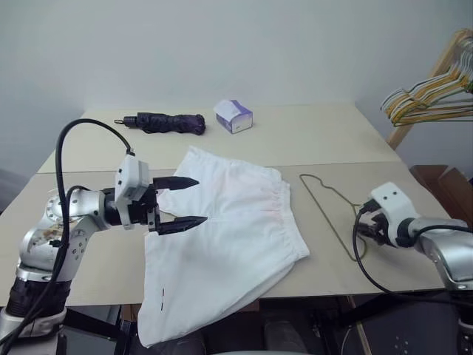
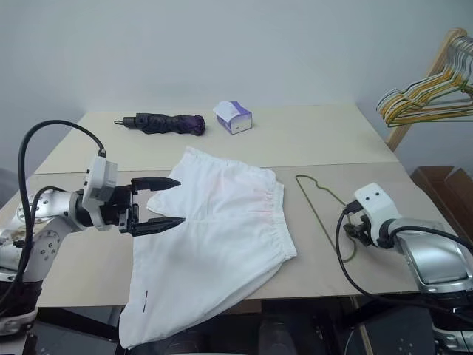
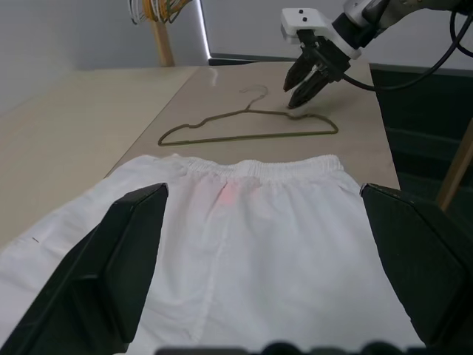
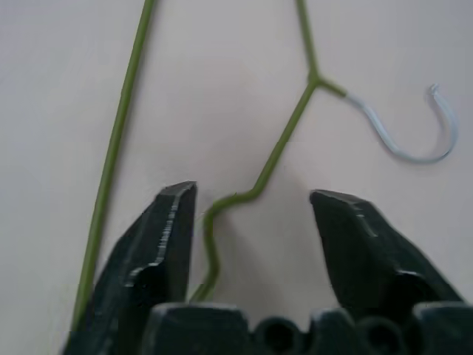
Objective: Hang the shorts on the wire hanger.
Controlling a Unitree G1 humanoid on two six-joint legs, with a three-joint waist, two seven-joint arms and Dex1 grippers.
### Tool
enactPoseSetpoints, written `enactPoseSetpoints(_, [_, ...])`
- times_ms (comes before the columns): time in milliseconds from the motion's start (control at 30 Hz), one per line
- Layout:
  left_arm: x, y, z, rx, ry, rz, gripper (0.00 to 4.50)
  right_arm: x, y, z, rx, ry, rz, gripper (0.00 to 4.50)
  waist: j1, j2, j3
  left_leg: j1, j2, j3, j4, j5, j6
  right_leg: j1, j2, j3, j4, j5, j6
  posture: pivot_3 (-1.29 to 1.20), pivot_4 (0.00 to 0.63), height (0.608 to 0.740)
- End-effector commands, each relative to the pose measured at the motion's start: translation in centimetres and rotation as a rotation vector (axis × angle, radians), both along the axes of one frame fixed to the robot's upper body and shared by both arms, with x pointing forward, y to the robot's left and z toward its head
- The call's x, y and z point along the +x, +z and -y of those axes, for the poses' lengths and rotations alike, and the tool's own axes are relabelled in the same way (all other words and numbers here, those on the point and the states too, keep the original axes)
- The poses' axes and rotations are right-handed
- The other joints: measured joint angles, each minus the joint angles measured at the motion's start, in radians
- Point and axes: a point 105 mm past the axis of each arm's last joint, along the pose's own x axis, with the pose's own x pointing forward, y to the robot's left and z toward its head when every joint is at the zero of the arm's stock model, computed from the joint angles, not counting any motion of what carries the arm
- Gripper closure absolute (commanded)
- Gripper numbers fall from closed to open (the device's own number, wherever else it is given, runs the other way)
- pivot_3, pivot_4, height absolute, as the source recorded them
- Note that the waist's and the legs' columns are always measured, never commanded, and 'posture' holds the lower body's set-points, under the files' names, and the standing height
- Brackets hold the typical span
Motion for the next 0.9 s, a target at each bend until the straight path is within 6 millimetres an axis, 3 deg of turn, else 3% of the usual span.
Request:
enactPoseSetpoints(33, [0.0, 1.0, 0.2, -0.004, -0.013, 0.049, 0.0, -0.4, 0.5, 1.0, -0.008, -0.019, -0.013, 0.67, -0.001, 0.0, 0.0, 0.0, 0.0, 0.0, 0.0, 0.0, 0.0, 0.0, 0.0, 0.0, 0.0, 0.0, 0.0, -0.23, 0.0, 0.74])
enactPoseSetpoints(133, [-0.1, 1.0, 0.2, -0.003, -0.012, 0.05, 0.0, -0.6, -0.7, 1.3, -0.01, -0.027, -0.053, 0.67, -0.003, 0.0, 0.0, 0.0, 0.0, 0.0, 0.0, 0.0, 0.0, 0.0, 0.0, 0.0, 0.0, 0.0, 0.0, -0.22, 0.0, 0.74])
enactPoseSetpoints(233, [-0.1, 1.0, 0.3, -0.003, -0.01, 0.053, 0.0, -0.3, -1.7, 1.2, 0.01, -0.03, -0.072, 1.27, -0.006, 0.0, 0.0, 0.001, 0.0, 0.0, 0.0, 0.0, 0.0, 0.0, 0.0, 0.0, 0.0, 0.0, 0.0, -0.22, 0.0, 0.74])
enactPoseSetpoints(533, [-0.2, 0.9, 0.2, 0.004, -0.001, 0.061, 0.0, 0.7, -1.7, 1.0, 0.03, -0.028, -0.068, 4.4, -0.02, -0.001, -0.001, 0.001, 0.0, 0.0, 0.0, 0.0, 0.0, 0.001, 0.0, 0.0, 0.0, 0.0, 0.001, -0.21, 0.0, 0.74])
enactPoseSetpoints(700, [0.1, 1.1, 0.4, -0.005, 0.004, 0.066, 0.0, 1.7, -0.3, 1.2, -0.012, -0.042, 0.013, 4.45, -0.025, -0.001, -0.001, 0.0, 0.0, 0.0, 0.0, 0.0, 0.0, 0.001, 0.0, 0.0, 0.0, 0.001, 0.001, -0.22, 0.0, 0.74])
enactPoseSetpoints(800, [0.5, 1.2, 0.5, -0.018, 0.009, 0.076, 0.0, 2.7, 1.6, 1.3, -0.09, -0.017, 0.136, 4.45, -0.025, -0.001, -0.001, 0.001, 0.0, 0.0, 0.001, 0.0, 0.0, 0.001, 0.0, 0.0, 0.0, 0.001, 0.001, -0.24, 0.0, 0.74])
enactPoseSetpoints(900, [1.5, 1.6, 0.7, -0.036, 0.027, 0.087, 0.0, 3.9, 4.9, 1.1, -0.329, 0.11, 0.362, 4.45, -0.026, 0.0, 0.0, 0.0, 0.0, 0.0, 0.0, 0.0, 0.0, 0.0, 0.0, 0.0, 0.0, 0.001, 0.001, -0.26, 0.0, 0.74])
